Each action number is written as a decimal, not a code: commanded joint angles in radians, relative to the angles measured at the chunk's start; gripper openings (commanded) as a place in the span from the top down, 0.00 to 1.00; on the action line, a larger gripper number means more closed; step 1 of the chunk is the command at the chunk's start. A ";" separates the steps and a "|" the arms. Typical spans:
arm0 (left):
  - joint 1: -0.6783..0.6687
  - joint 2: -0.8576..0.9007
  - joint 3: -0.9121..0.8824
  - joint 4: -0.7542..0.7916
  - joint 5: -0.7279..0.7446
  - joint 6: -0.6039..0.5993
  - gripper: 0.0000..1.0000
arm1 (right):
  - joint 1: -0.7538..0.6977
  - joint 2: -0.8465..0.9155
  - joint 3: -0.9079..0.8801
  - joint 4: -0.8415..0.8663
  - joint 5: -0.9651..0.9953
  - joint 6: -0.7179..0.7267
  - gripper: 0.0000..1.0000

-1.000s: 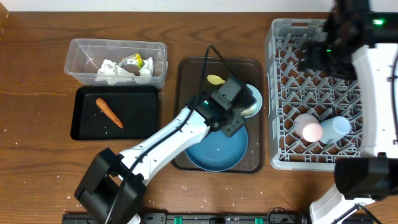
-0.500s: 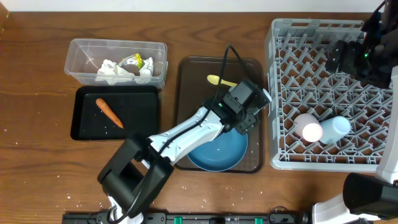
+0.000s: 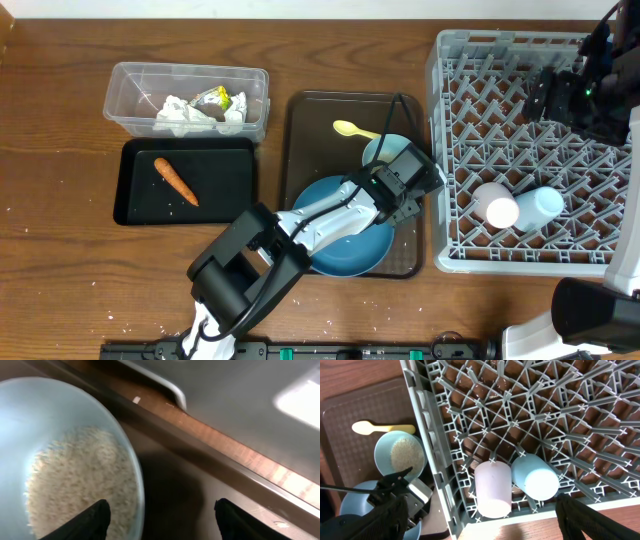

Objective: Sort waste into correct bins and load items into the dishwasher rack
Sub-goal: 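Reach the left gripper to the rice bowl and grasp its rim, then carry the rice bowl left over the black tray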

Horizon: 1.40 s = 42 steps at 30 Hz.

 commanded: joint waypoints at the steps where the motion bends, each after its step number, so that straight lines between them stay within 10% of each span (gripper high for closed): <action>1: 0.006 0.006 0.025 0.031 -0.043 0.017 0.36 | -0.002 -0.007 0.016 -0.005 -0.008 -0.014 0.08; 42: 0.006 0.005 0.023 0.065 -0.054 -0.036 0.94 | -0.002 -0.007 0.016 -0.035 0.000 -0.037 0.10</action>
